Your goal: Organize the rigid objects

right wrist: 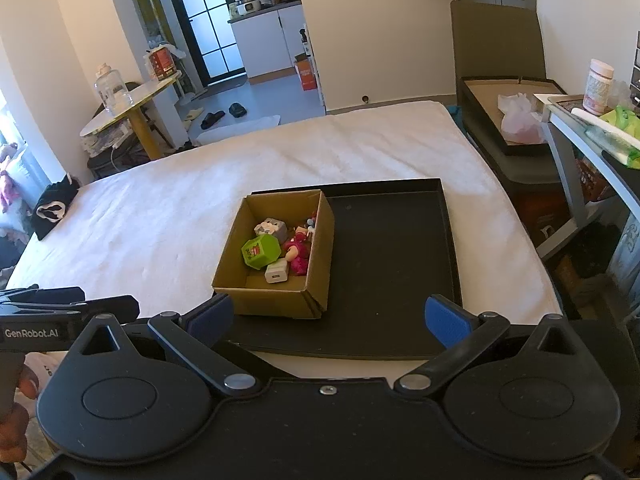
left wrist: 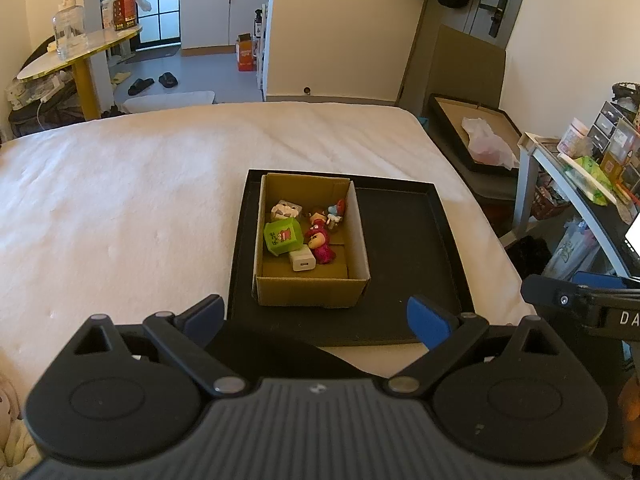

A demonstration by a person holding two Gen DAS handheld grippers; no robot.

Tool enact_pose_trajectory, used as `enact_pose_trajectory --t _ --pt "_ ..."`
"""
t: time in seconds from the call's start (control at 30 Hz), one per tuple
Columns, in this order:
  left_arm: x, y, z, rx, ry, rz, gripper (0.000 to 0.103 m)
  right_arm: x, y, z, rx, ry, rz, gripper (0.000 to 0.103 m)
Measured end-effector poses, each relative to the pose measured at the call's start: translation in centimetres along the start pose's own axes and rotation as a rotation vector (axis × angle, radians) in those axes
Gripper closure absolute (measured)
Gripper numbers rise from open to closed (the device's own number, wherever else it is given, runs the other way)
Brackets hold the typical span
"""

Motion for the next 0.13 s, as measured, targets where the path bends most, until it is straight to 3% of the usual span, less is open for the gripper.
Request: enact_pose_trajectory --t 0.13 --pt "0.91 -0.15 0.10 0.001 0.007 0.004 0.006 0.69 -0.13 0.03 0.012 0.002 -0.002 0.000"
Point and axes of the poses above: each gripper's, at about its wrist camera, not at the fingertips, and x roughly the way its jaws point, y to its left, z to its top, the point moved 1 cm from there along x, roughly the way its jaws point, and after that the axes turned 12 degrees about z, right-handed, at the moved point
